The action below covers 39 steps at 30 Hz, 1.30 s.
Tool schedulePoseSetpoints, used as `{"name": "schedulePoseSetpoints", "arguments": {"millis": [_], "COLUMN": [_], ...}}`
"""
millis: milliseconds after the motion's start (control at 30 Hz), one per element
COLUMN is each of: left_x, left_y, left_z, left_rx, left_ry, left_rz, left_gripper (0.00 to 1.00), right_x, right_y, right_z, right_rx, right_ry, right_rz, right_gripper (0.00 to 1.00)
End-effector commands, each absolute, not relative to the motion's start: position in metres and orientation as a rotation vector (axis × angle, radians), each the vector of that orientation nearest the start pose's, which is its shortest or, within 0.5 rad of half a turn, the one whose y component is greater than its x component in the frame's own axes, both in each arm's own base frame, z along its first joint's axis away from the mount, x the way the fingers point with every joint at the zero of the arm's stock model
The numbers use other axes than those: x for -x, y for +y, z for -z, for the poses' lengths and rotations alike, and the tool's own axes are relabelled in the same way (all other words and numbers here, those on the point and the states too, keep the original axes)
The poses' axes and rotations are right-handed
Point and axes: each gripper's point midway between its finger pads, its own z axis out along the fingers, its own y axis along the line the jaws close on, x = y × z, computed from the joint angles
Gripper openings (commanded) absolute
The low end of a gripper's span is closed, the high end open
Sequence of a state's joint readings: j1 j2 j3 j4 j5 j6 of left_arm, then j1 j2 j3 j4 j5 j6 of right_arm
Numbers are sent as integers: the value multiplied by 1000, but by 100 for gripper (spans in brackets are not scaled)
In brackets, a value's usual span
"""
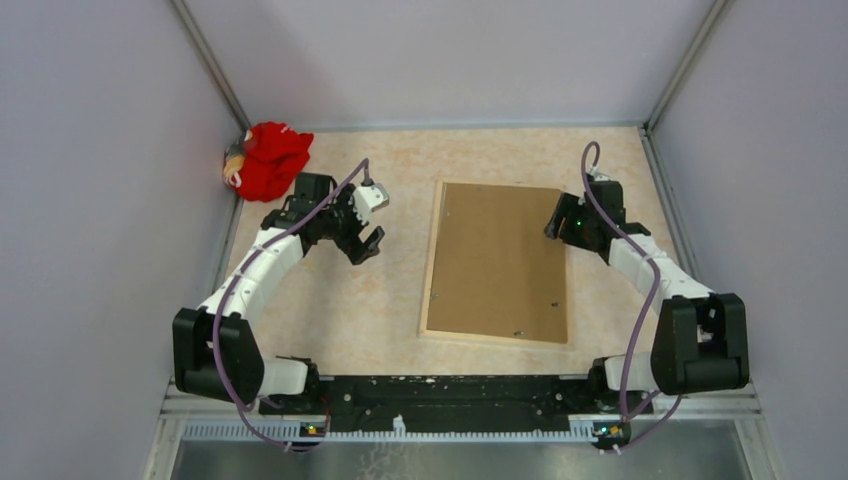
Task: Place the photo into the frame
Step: Place the photo frame item in the photo frame, then install the photo frame at the center of the board.
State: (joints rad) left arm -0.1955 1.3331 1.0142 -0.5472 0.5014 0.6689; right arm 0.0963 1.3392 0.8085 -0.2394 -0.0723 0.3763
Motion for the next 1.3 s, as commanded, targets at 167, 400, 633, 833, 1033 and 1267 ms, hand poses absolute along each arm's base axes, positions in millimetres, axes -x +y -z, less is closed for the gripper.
{"name": "schedulePoseSetpoints", "arguments": {"millis": [167, 400, 633, 833, 1033, 1267], "left_x": [-312, -314, -320, -325, -328, -330], "left_y": [-158, -183, -202, -214, -217, -227], "left_z": [-138, -111, -90, -79, -71, -66], "left_rx": [-1196, -1211, -1222, -1208, -1214, -1214], "left_ry": [1973, 2010, 2023, 2038, 2042, 2041], "left_rz": [570, 682, 752, 818, 834, 871], "left_gripper": [96, 94, 94, 93, 93, 93], "right_x": [-355, -357, -355, -359, -362, -348], "right_y": [49, 44, 41, 48, 51, 43], "right_z": [-85, -57, -34, -21, -11, 4], "right_rx": [-424, -459, -484, -477, -476, -490], "right_ry": [2336, 2386, 2426, 2458, 2482, 2533], "right_rz": [-225, -180, -144, -180, -194, -125], "right_gripper": [33, 12, 0, 0, 0, 0]}}
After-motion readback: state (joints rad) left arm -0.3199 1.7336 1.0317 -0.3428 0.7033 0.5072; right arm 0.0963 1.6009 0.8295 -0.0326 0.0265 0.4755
